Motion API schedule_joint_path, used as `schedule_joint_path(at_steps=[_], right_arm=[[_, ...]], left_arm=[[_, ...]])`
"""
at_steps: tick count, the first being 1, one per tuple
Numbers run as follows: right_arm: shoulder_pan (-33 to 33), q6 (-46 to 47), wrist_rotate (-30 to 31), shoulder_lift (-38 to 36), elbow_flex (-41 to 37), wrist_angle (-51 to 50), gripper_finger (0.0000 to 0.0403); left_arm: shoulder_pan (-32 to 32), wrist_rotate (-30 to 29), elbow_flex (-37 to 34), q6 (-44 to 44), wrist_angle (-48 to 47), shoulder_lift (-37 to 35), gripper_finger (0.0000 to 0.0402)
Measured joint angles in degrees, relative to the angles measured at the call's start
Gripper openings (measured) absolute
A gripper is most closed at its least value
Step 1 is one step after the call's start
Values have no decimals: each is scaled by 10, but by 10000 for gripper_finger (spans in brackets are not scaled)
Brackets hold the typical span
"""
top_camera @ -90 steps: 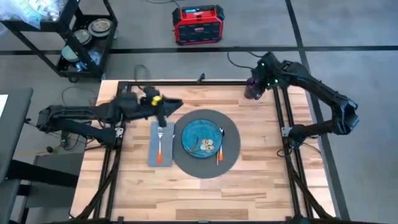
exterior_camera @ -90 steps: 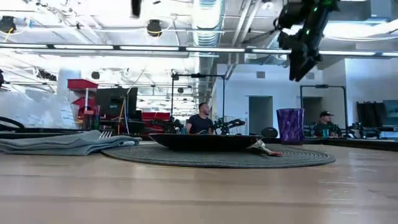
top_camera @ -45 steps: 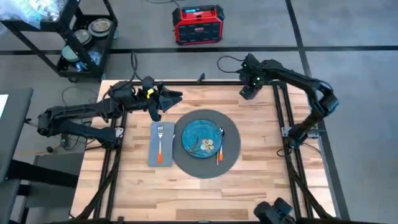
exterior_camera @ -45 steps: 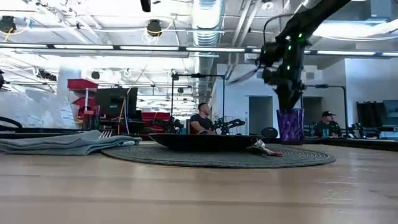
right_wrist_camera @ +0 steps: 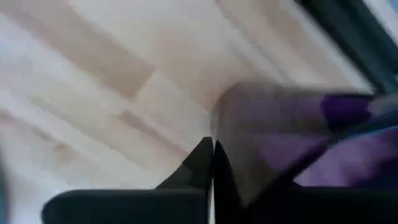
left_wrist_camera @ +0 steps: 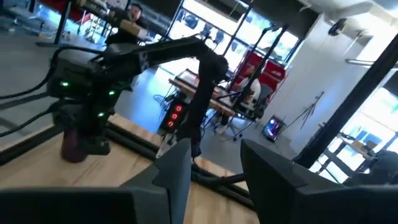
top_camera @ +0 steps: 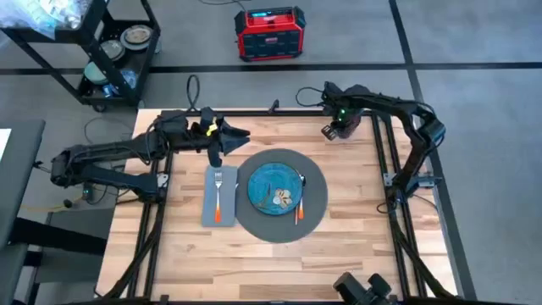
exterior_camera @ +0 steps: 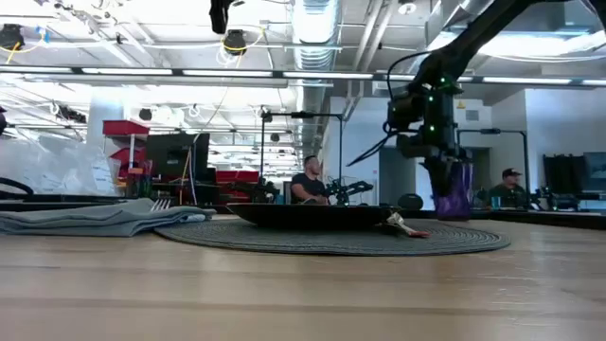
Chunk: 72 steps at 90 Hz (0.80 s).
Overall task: Set table place
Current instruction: Move the violet cup to the top right of the gray placemat
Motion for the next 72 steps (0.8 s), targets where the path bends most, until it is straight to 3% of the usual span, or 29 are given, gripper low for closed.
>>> schedule_joint_path(at_steps=[15, 46, 72], right_arm=[[86, 61, -12, -33, -8, -29, 2], [275, 231, -19, -84, -95, -20, 1], [352, 323, -11, -99, -126, 0, 1]], left_arm=[[23, 13, 0, 4, -41, 0, 123], [33, 16, 0, 10, -82, 0, 123], [33, 18, 0, 10, -95, 0, 123]])
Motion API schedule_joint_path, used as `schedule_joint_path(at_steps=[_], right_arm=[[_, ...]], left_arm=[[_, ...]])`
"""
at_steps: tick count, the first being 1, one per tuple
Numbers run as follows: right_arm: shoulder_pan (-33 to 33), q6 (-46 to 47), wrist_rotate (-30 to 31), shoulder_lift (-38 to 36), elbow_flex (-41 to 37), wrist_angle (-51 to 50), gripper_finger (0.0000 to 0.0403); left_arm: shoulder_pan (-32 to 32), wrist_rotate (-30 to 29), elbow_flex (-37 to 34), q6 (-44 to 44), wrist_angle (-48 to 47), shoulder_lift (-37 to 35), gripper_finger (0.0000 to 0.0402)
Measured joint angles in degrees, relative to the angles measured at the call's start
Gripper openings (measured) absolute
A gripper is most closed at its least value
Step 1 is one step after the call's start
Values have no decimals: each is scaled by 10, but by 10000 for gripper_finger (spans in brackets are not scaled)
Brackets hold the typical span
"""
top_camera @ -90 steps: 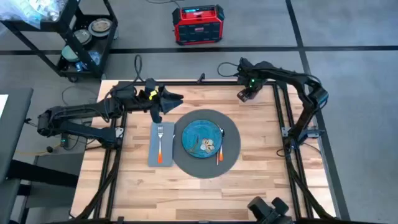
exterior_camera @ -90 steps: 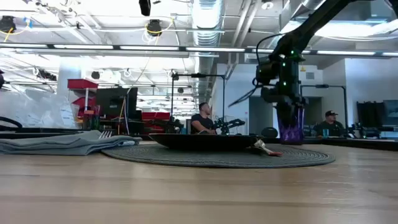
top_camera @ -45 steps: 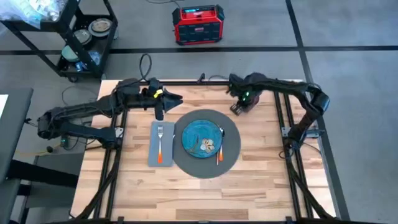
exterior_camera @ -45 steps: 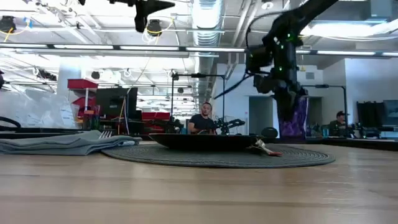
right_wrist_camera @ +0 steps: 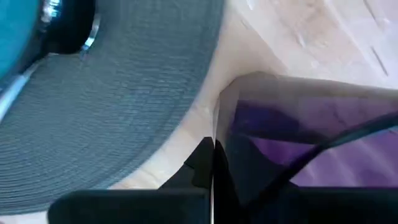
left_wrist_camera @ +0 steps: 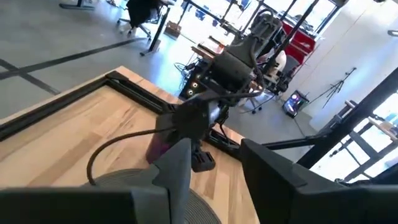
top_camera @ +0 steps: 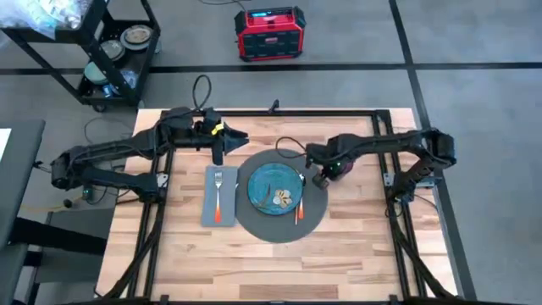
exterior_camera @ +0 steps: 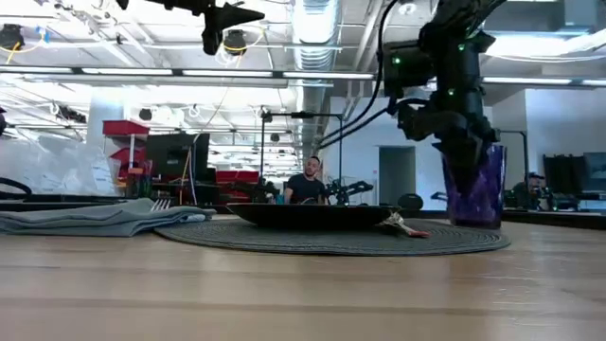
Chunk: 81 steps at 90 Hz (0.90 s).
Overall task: Set table place
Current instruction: Move the violet cup to the top right of the gray placemat
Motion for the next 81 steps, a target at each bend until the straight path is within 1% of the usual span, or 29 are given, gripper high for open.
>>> schedule_joint_path(at_steps=[12, 29, 41, 62, 72, 81], right_arm=[[18, 27, 25, 0, 0, 4, 13], [31, 38, 30, -11, 0, 6, 44], [37, 49, 38, -32, 0, 9, 55], [39, 66, 40, -99, 0, 9, 57], [39, 79, 39, -149, 0, 9, 57], [45, 80, 35, -208, 0, 19, 56]], left_arm=[[0, 0, 0, 0, -8, 0, 123], [0, 1, 0, 0, -8, 0, 123], [0, 1, 0, -1, -8, 0, 123], [0, 1, 0, -1, -8, 0, 123], [0, 1, 0, 0, -14, -6, 123], [0, 4, -1, 31, -35, -38, 123]])
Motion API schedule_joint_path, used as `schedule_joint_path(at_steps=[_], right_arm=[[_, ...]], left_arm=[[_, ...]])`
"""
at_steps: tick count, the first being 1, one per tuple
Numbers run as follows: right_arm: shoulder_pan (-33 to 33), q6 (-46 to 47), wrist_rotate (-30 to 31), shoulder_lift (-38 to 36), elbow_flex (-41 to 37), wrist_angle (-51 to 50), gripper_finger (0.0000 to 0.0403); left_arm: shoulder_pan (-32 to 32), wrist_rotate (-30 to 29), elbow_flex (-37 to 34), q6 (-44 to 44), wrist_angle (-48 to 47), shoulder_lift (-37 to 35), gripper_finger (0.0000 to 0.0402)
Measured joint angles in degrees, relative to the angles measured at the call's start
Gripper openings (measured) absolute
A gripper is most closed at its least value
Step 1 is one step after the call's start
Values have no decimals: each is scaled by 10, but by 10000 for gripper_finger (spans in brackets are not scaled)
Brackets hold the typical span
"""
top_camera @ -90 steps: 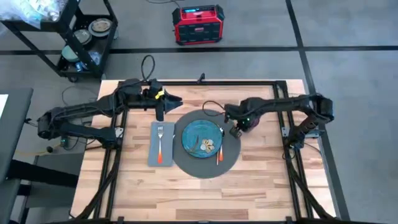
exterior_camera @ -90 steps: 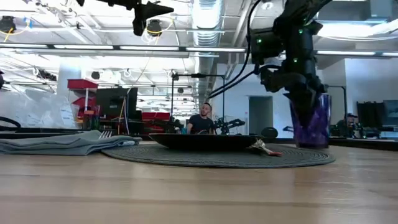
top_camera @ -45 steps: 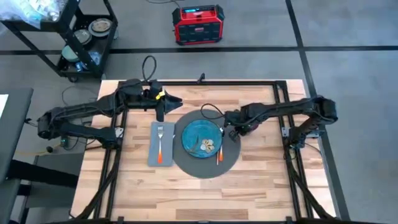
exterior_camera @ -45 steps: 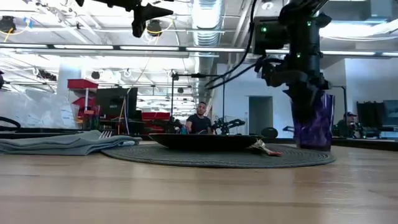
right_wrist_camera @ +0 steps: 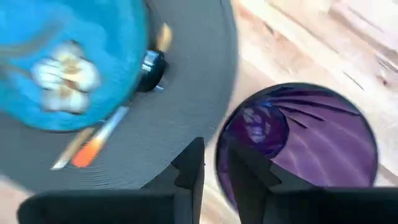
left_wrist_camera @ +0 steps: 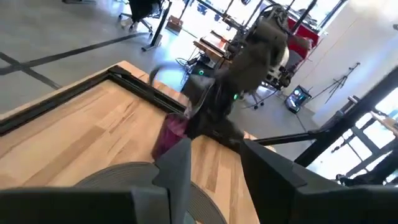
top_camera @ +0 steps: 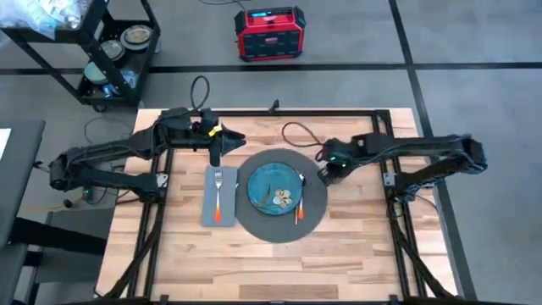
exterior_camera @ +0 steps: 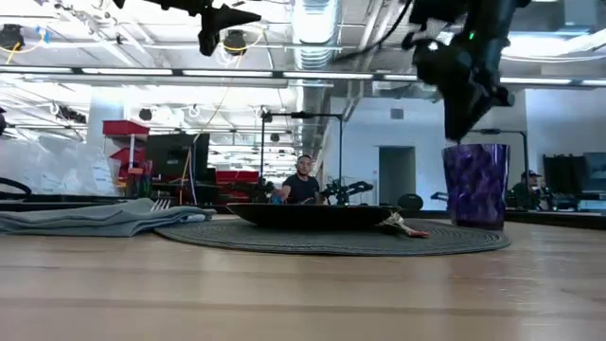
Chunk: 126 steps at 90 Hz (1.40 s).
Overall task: Set table place
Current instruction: Move the violet cup to the top right of the gray placemat, then return to Home Position
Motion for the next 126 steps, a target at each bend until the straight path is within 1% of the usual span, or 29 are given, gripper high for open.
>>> schedule_joint_path(at_steps=[4, 9, 14, 21, 29, 37, 48, 66, 72, 82, 91, 101, 112, 117, 126], right_arm=[[5, 0, 1, -30, 2, 7, 56], [15, -2, 13, -71, 4, 28, 56], [29, -14, 42, -114, 4, 50, 56], [49, -49, 89, -170, -1, 91, 56], [63, -85, 125, -230, -22, 141, 56], [60, -108, 126, -278, -47, 178, 56], [60, -104, 125, -333, -89, 215, 56], [77, -85, 123, -398, -168, 283, 56], [85, -77, 124, -417, -203, 299, 56], [93, -38, 123, -447, -278, 331, 55], [107, -4, 123, -473, -354, 392, 55], [123, 17, 123, -498, -436, 504, 55], [142, 10, 123, -518, -513, 641, 56], [150, 16, 123, -525, -540, 683, 55], [162, 36, 123, -538, -578, 721, 56]], left_arm=[[3, -2, 0, 23, -31, -29, 123], [13, -19, 0, 41, -78, -71, 123], [26, -45, -5, 49, -125, -117, 123], [46, -69, -30, 49, -171, -182, 123], [67, -68, -79, 32, -174, -257, 123], [79, -68, -142, -8, -169, -331, 123], [81, -69, -226, -73, -139, -417, 123], [81, -78, -325, -130, -122, -522, 123], [81, -80, -349, -140, -121, -543, 123], [81, -83, -379, -150, -118, -541, 123], [81, -84, -411, -167, -101, -542, 123], [81, -85, -447, -186, -53, -542, 123], [81, -88, -481, -209, -2, -539, 122], [81, -88, -484, -208, 10, -533, 122], [81, -89, -485, -206, 10, -530, 120]])
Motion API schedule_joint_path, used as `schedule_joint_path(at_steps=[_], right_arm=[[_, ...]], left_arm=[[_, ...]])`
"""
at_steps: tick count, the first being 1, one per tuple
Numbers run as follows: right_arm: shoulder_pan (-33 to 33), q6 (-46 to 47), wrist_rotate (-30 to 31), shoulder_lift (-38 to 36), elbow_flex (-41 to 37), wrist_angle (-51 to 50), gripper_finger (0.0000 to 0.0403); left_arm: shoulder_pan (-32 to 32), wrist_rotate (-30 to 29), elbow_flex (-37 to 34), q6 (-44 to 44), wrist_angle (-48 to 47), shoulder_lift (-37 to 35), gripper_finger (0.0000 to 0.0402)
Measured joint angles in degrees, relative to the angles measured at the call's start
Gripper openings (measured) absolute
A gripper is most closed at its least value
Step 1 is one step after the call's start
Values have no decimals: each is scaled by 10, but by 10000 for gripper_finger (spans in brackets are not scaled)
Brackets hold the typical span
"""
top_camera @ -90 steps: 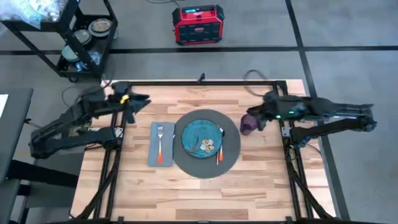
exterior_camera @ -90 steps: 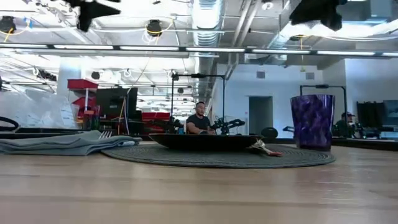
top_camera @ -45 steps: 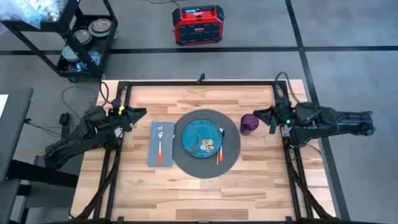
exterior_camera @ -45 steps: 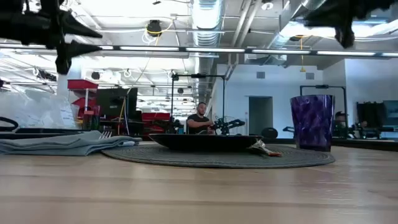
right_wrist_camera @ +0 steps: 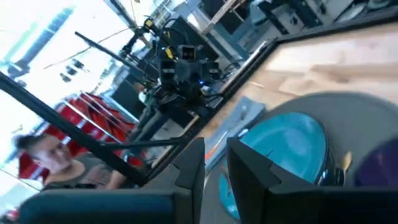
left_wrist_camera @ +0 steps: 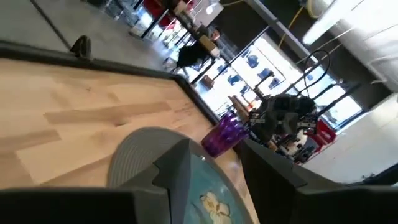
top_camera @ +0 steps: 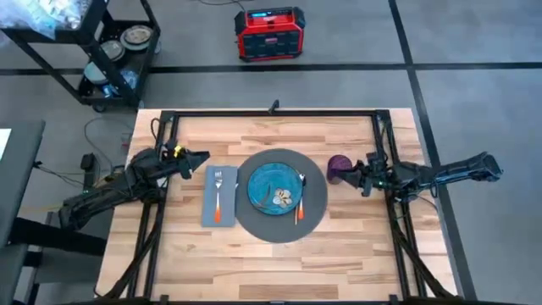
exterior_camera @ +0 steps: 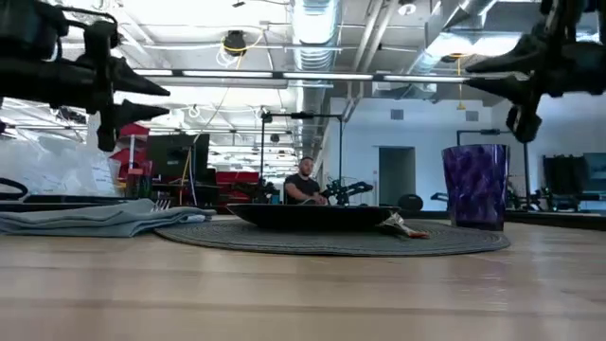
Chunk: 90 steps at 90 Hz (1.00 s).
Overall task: Set table place
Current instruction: Return to Home Position
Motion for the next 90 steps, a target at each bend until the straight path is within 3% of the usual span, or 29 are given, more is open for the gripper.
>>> schedule_joint_path(at_steps=[31, 51, 59, 67, 77, 90], right_arm=[[12, 46, 1, -16, -4, -9, 56], [11, 47, -3, -16, -5, -93, 56], [12, 29, -34, -15, -4, -145, 56], [11, -63, -86, 1, -3, -155, 56], [11, -172, -150, 17, -3, -167, 56], [11, -261, -168, 43, -3, -171, 56]], left_arm=[[-1, -4, -1, 31, -5, 0, 72], [-1, -3, -2, 90, -6, 1, 67], [-1, -3, -2, 110, -7, 1, 67], [-1, -3, -2, 181, -8, 2, 67], [-1, -3, -2, 337, -9, 4, 67], [-1, -2, -2, 466, -7, 5, 67]])
